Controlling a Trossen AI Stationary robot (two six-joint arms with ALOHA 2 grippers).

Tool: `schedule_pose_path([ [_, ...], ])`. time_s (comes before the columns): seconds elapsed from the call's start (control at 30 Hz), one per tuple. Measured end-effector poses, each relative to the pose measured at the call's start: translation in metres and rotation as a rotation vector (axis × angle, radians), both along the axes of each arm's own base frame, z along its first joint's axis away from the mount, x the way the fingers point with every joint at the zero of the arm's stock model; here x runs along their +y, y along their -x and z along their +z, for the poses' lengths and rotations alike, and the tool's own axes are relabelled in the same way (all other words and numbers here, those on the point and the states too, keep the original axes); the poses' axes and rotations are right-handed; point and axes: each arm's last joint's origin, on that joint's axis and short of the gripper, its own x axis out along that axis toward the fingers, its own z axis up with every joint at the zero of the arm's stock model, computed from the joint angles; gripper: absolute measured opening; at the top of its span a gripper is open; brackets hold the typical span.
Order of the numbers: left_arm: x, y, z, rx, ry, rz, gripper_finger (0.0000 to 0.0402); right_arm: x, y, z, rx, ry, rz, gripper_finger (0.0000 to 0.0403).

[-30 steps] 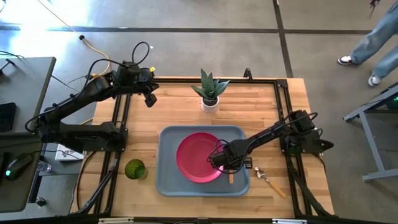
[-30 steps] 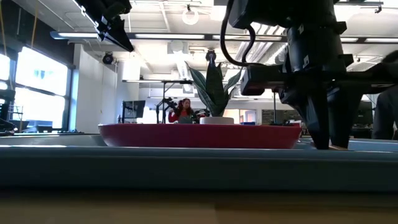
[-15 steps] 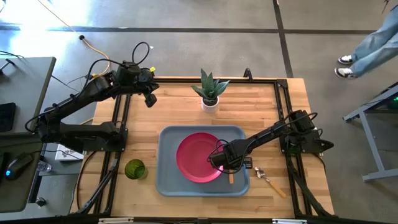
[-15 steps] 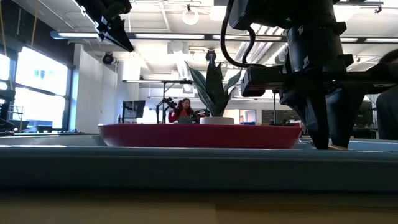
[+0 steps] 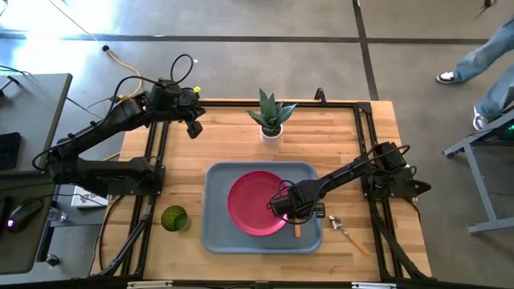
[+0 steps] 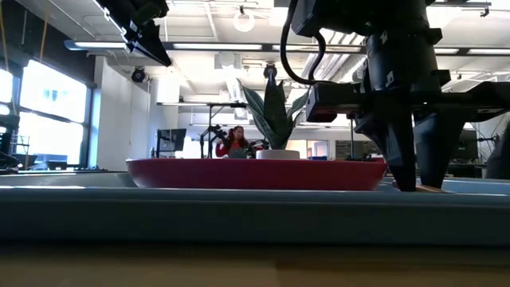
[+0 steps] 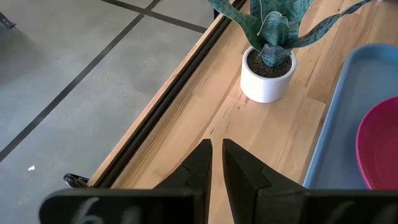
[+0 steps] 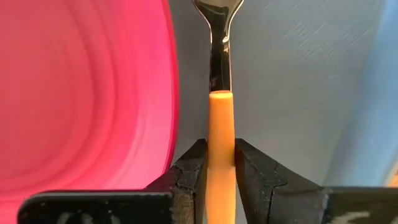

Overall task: Pick and place plate/cup/fork/spoon on tray
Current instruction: Put the orange fork on the light blue tray beside the pink plate, then put the green cup top left of the pink plate on the light blue tray

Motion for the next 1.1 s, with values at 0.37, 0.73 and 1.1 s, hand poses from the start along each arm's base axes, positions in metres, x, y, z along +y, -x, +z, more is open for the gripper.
schedule_pose_path([
  [0.37, 0.0, 0.0, 0.0, 0.0, 0.0, 0.0, 0.003, -0.0005, 0.0017, -0.0002, 0.02, 0.004, -0.009, 0.0065],
  [0.73, 0.0, 0.0, 0.0, 0.0, 0.0, 0.0, 0.003, -0.0005, 0.0017, -0.0007, 0.023, 0.005, -0.015, 0.012],
  [1.1, 0.0, 0.0, 0.0, 0.0, 0.0, 0.0, 0.003, -0.0008, 0.0019, -0.001, 0.024, 0.013, -0.017, 0.0133],
])
